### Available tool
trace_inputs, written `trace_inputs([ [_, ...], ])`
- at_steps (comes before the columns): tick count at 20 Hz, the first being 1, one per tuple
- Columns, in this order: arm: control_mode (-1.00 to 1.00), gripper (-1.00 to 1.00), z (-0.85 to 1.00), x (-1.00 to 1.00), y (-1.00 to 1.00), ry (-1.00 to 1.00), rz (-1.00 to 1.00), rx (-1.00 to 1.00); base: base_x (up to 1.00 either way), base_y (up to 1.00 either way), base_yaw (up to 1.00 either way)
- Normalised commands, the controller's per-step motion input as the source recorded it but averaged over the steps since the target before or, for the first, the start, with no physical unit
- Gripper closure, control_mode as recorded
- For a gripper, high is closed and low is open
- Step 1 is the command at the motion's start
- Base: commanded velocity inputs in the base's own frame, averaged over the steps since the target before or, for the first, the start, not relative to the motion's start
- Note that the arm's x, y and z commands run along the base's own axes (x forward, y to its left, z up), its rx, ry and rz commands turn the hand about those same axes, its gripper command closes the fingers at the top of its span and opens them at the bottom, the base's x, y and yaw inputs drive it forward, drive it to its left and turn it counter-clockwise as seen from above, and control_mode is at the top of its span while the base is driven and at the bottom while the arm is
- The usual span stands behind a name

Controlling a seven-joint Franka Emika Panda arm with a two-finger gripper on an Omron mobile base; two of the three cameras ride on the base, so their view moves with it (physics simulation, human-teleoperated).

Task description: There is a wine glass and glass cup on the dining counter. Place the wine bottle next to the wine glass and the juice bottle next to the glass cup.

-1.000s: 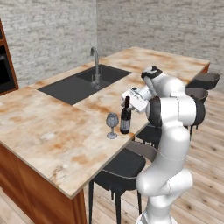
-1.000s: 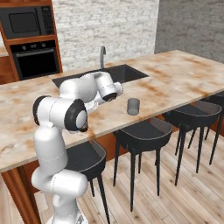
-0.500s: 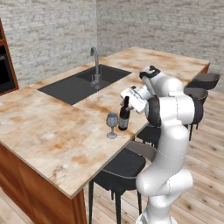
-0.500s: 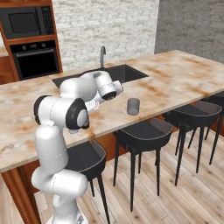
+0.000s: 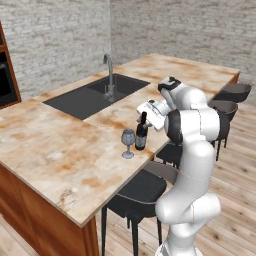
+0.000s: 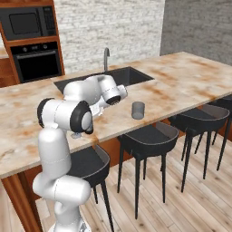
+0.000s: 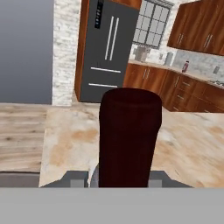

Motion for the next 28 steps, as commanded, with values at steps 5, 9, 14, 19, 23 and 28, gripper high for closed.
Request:
trace_inputs([
  [5,-1.00,1.00,-0.13,0.13,0.00,0.00,0.00,0.00,0.00,0.00,0.00],
  [9,-1.00,1.00,-0.15,0.13,0.00,0.00,0.00,0.00,0.00,0.00,0.00],
  [14,-1.00,1.00,-0.11,0.16,0.00,0.00,0.02,0.00,0.00,0.00,0.00],
  [19,-1.00,1.00,-0.18,0.11,0.00,0.00,0.03,0.00,0.00,0.00,0.00],
  [23,-1.00,1.00,-0.24,0.00,-0.04,0.00,0.04,0.00,0.00,0.00,0.00],
  [28,-1.00,-1.00,-0.24,0.00,-0.09,0.00,0.05,0.00,0.00,0.00,0.00],
])
